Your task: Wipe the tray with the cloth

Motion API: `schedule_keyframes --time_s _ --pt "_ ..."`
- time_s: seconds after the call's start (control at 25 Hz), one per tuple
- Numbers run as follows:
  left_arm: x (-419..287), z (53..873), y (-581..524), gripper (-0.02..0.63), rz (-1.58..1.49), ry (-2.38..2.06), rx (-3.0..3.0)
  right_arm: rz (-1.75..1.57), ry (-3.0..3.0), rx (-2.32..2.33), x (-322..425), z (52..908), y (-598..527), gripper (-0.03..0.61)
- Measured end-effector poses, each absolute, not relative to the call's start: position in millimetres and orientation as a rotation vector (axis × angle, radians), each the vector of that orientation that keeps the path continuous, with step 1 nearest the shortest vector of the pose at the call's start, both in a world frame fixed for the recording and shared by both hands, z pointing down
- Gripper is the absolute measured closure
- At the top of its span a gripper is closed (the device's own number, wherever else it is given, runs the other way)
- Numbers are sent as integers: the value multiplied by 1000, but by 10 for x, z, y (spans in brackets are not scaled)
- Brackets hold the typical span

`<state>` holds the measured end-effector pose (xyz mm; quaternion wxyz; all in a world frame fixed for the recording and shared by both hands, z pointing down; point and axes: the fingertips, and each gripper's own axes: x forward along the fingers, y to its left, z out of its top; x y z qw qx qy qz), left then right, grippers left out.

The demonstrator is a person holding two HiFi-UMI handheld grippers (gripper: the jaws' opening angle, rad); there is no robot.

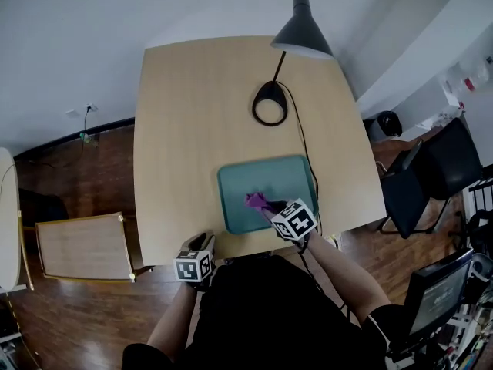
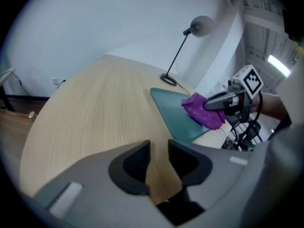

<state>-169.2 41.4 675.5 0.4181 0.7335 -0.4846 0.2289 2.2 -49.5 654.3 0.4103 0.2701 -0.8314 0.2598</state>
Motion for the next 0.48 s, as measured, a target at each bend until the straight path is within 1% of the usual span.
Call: schedule_keyframes --time_s 0.12,0.28,0.4,0.48 --pt "-1676 6702 410 474 561 -1194 1878 789 -2081 943 711 6378 -751 517" --pt "-1698 6702 459 474 564 -1165 1888 880 -1954 1235 1759 6316 -1004 517" --pt "-1762 6670 446 474 581 -1190 1882 937 -1860 1394 2437 6304 -1169 517" --pt "-1824 6614 453 474 581 -1230 1866 978 -1816 1455 2759 6338 -1231 517"
